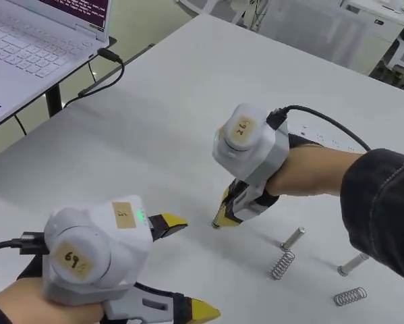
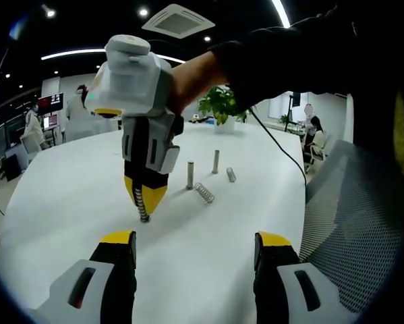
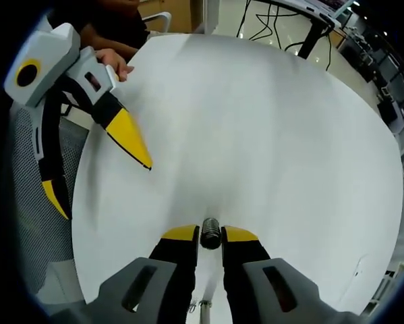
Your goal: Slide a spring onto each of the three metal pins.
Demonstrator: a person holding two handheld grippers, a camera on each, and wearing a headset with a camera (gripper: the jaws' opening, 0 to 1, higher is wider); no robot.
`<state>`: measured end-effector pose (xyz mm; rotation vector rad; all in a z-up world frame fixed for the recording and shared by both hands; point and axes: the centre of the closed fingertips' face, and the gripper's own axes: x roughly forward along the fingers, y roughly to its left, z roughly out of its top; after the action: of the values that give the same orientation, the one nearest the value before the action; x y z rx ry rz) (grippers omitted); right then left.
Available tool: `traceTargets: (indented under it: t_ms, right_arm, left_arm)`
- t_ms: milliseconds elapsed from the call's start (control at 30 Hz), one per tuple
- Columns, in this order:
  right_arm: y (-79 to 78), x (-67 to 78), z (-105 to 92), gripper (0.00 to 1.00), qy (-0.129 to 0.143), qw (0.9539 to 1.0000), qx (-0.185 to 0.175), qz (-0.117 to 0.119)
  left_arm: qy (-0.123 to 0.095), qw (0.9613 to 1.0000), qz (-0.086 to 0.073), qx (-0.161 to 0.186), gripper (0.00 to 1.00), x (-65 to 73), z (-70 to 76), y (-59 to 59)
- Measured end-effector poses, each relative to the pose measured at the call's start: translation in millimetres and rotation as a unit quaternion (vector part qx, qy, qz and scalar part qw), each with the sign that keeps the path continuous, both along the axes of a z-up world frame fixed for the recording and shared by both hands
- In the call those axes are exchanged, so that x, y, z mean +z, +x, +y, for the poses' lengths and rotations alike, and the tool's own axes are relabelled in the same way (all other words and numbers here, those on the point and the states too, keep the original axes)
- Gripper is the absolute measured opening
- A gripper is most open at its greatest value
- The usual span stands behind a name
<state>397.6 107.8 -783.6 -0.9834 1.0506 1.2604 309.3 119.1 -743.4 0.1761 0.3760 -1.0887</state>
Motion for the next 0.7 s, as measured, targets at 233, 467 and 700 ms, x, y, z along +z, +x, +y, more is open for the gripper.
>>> traceTargets:
  t_ms: [233, 467, 700]
  right_arm:
    - [1.4, 4.4, -3.7, 0.18, 0.004, 1.0, -0.006, -0.007]
    - [3.9, 19.0, -10.5, 0.21, 0.019, 0.9994, -0.023, -0.02]
    - [4.4, 33.2, -18.1, 0.23, 0.033, 0.9982, -0.039, -0.032]
  left_arm:
    - [0.002, 1.0, 0.002, -0.002, 0.67, -1.3, -1.0, -1.2]
    - [0.006, 0.9999, 0.001, -0.015, 0.67, -1.1, -7.1, -3.5]
    - [0.008, 0.9997, -0.001, -0.024, 0.66, 0.7, -11.6, -3.1]
